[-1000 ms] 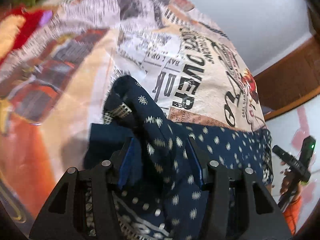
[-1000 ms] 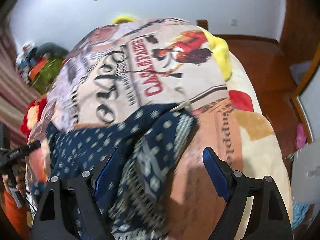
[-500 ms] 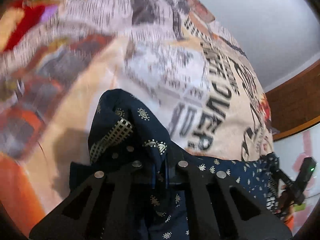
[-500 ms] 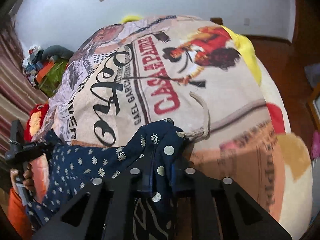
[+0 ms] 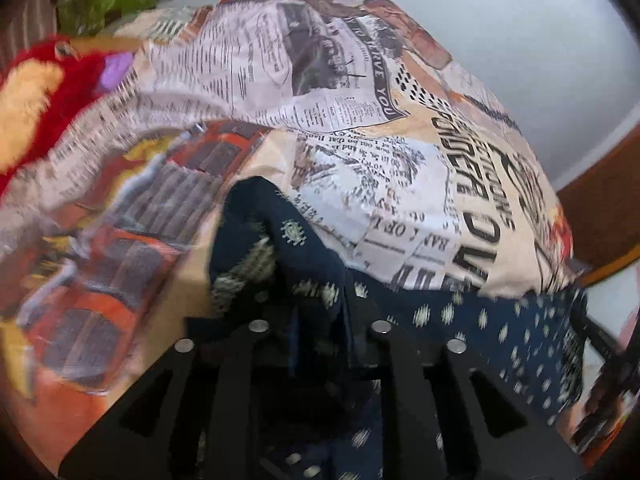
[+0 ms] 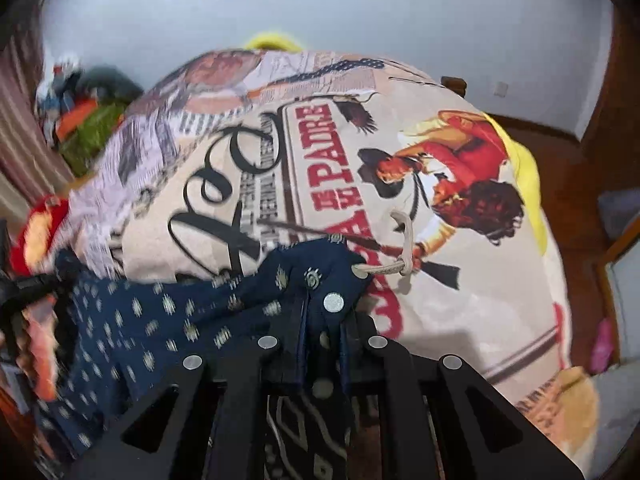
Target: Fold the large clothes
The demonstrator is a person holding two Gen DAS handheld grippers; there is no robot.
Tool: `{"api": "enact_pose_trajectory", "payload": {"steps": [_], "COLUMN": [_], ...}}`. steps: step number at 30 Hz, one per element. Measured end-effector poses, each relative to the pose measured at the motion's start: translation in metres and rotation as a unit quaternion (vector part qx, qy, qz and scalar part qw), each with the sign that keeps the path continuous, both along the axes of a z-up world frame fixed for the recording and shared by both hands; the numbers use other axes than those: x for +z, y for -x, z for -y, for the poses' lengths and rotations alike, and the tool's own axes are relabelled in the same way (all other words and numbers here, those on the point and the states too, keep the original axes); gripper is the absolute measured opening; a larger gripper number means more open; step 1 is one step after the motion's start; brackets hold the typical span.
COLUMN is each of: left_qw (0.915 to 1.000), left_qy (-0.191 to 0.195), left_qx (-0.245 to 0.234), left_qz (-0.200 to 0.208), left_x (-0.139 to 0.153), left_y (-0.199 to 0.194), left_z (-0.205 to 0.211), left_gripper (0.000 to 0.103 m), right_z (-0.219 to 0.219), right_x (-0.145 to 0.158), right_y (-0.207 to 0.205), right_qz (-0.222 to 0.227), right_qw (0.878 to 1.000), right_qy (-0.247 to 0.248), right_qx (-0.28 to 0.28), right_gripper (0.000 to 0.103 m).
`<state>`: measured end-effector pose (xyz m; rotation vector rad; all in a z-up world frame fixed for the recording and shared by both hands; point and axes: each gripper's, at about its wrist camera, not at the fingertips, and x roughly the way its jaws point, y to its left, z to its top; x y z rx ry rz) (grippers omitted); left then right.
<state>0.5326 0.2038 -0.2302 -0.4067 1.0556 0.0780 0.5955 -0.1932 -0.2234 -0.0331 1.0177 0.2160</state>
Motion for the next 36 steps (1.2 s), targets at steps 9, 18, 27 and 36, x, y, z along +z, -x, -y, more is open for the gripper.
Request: {"api": "enact_pose_trajectory", "payload": {"steps": [9, 18, 27, 36], "left_qw": [0.9924, 0.984, 0.9915, 0.9956], "left_qy": [-0.103, -0.12, -0.083, -0.038], "left_qx": [-0.062, -0.114, -0.094, -0.074], "left_qz": [0.025, 0.065, 0.034, -0.043], "left_x": [0.06, 0.098, 0.08, 0.013], "left_y": [0.067, 0.173, 0.271, 0.349], "left_z": [0.008, 0.034, 0.024, 0.01], "left_gripper": [0.033, 0.052, 0.068, 0.068], "right_z": [0.02, 0.015, 0.011, 0.016], "right_x": [0.035, 0.106, 0.112, 0.064], "right_y": [0.063, 0.169, 0.271, 0.35], "right_qz": [-0.003, 0.085, 0.076, 0.004], "right_qw": [1.0, 0.995, 0.993, 0.996], "right_qy": [-0.004, -0.021, -0.039, -0.065], "right_qx": [0.021, 0.054, 0.075, 0.065], "right_gripper": [0.018, 0.076, 0.086, 0.086]}}
